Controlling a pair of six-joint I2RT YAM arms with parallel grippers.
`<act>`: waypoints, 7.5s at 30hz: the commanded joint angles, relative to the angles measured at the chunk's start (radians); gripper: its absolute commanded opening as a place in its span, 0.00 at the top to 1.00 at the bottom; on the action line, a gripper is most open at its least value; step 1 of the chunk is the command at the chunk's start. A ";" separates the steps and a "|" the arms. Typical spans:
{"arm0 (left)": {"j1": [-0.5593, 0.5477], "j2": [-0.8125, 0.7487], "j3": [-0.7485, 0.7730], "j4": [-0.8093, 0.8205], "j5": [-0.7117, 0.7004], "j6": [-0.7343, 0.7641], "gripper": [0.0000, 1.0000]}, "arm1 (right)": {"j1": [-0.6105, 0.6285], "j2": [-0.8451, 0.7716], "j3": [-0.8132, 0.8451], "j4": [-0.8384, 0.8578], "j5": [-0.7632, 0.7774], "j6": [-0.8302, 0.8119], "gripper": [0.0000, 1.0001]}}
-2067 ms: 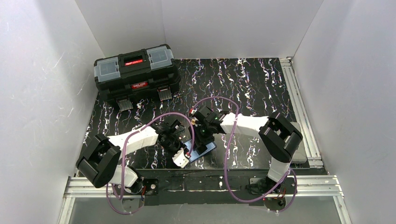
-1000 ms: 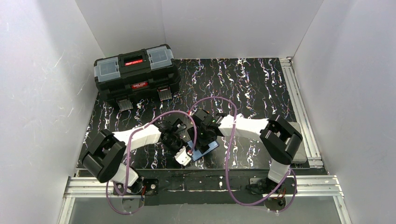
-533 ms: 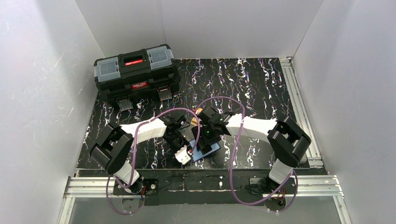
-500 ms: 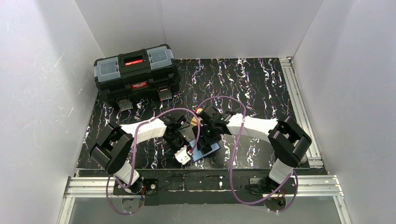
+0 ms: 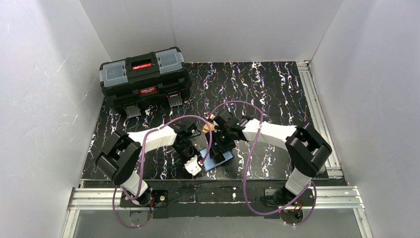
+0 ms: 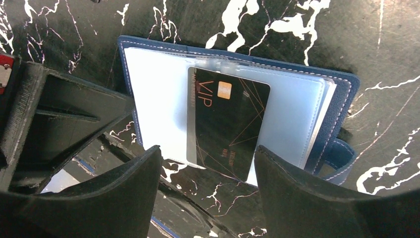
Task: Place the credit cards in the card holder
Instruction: Insert the credit card into the card holder, then pick up the credit card from the center of the board.
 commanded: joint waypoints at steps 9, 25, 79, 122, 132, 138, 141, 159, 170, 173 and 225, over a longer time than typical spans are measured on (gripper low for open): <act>-0.005 0.029 -0.039 -0.058 -0.081 -0.025 0.71 | 0.001 0.032 0.011 0.055 -0.059 0.016 0.26; -0.009 0.035 -0.044 -0.022 -0.070 -0.068 0.72 | 0.001 0.011 0.024 0.080 -0.125 0.031 0.29; -0.016 0.001 -0.071 0.005 -0.100 -0.048 0.74 | -0.079 0.066 -0.060 0.135 -0.049 0.006 0.99; -0.023 -0.068 -0.102 -0.019 -0.122 -0.073 0.81 | -0.085 0.069 -0.008 0.143 -0.141 0.020 0.99; -0.022 -0.045 -0.087 0.000 -0.111 -0.088 0.81 | -0.057 0.086 -0.008 0.169 -0.139 0.042 0.99; -0.023 -0.034 -0.083 0.012 -0.109 -0.091 0.82 | -0.031 0.085 -0.006 0.164 -0.118 0.047 0.99; -0.023 -0.032 -0.087 0.019 -0.108 -0.093 0.82 | -0.022 0.091 0.001 0.162 -0.115 0.048 0.99; -0.022 -0.042 -0.116 0.038 -0.111 -0.091 0.82 | 0.045 0.139 0.063 0.153 -0.111 0.038 0.99; -0.023 -0.106 -0.099 -0.012 -0.135 -0.126 0.81 | 0.023 0.062 0.080 0.082 -0.058 0.013 0.87; -0.023 -0.177 -0.102 -0.045 -0.147 -0.135 0.76 | -0.008 0.013 0.099 0.048 -0.038 0.005 0.65; 0.212 0.354 0.640 0.276 -0.373 -1.402 0.17 | -0.348 0.188 0.135 0.332 -0.133 0.304 0.37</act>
